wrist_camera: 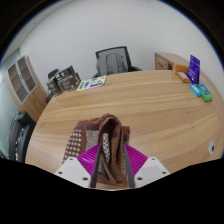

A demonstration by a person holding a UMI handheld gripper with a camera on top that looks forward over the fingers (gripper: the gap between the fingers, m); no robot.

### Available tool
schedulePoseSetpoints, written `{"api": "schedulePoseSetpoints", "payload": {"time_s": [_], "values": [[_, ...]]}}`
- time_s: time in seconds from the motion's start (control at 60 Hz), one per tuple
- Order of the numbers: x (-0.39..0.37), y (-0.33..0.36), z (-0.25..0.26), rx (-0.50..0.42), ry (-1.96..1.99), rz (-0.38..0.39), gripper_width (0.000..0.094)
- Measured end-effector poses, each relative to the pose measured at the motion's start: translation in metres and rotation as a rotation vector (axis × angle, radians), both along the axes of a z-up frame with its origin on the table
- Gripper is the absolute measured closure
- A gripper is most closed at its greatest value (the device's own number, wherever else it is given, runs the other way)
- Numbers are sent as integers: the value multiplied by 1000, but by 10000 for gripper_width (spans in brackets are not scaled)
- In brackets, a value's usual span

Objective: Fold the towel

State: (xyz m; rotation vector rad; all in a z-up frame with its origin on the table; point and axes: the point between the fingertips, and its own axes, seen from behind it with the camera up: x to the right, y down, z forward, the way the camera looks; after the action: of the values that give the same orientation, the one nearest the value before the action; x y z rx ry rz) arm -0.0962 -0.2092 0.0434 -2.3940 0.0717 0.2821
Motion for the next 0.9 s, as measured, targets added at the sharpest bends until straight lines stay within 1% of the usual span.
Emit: {"api": "schedulePoseSetpoints", "payload": {"time_s": [0.067, 0.133, 0.167, 0.217, 0.383, 0.567, 0.633, 0.75, 0.9], "values": [[29, -2, 1, 13, -59, -11, 348], [46, -7, 10, 21, -83, -10, 144], [52, -12, 16, 22, -92, -11, 79], [59, -17, 28, 25, -105, -3, 87], [56, -41, 71, 80, -163, 16, 76], [36, -83, 122, 165, -206, -3, 79], [30, -105, 139, 195, -218, -24, 80], [16, -154, 167, 226, -240, -63, 81], [-4, -218, 193, 240, -268, -78, 79]]}}
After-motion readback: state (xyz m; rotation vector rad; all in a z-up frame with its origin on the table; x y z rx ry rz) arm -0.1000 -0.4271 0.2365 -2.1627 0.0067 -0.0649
